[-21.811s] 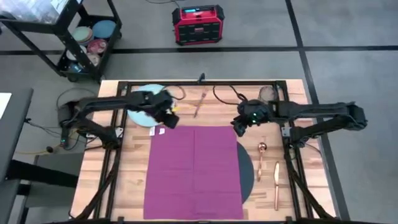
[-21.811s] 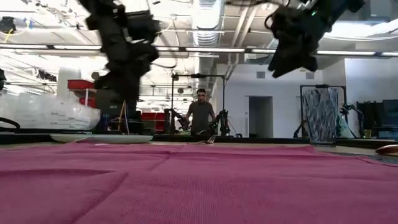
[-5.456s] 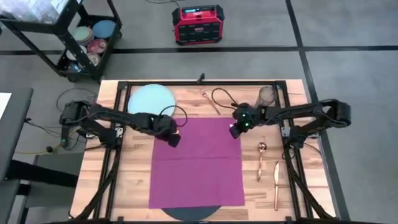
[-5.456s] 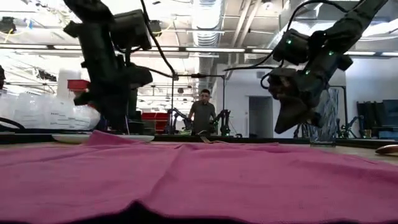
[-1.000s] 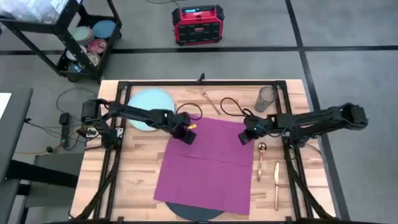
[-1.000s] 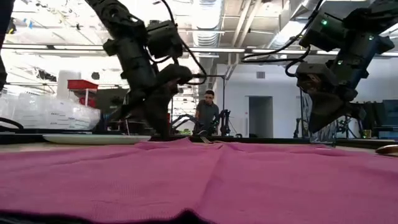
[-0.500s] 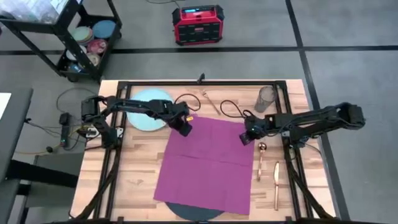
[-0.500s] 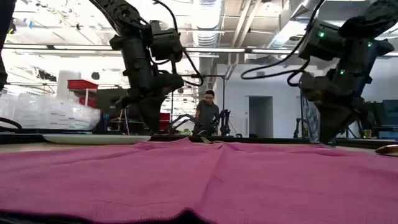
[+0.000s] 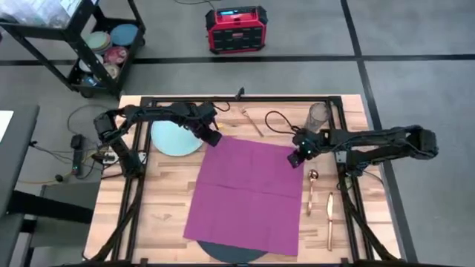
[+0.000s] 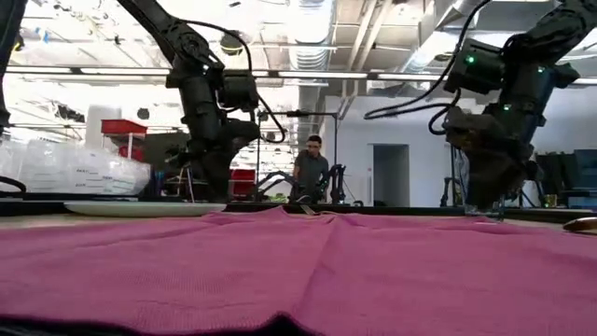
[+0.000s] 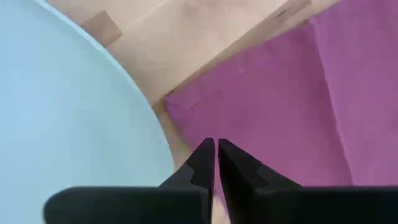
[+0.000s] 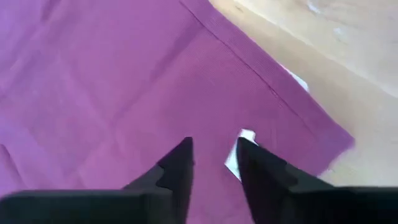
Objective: Set table place
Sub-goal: Fold the pink table napkin
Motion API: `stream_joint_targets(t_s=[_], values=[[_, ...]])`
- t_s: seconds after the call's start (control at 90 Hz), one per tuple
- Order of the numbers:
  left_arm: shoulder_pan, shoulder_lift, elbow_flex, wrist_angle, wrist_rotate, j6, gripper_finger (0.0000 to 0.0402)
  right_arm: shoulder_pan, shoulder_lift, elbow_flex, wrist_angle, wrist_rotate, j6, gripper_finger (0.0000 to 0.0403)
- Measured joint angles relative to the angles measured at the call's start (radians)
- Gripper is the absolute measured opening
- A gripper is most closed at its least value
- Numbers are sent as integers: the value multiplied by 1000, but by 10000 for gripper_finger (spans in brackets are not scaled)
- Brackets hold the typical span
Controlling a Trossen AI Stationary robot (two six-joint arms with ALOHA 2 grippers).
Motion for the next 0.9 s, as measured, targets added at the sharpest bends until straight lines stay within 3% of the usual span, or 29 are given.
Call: stream_joint_targets(t_s=[0.133, 0.278, 0.622, 0.9], values=[[1, 0, 0, -4, 0, 2, 52, -25, 0, -1, -84, 77, 6, 192], [1, 0, 0, -3, 0, 2, 79, -56, 0, -1, -94, 157, -1, 208], [1, 0, -1, 11, -1, 1, 94, -137, 0, -1, -72, 141, -78, 186], [1, 0, -1, 12, -1, -2, 94, -138, 12, -95, 91, 85, -30, 176]])
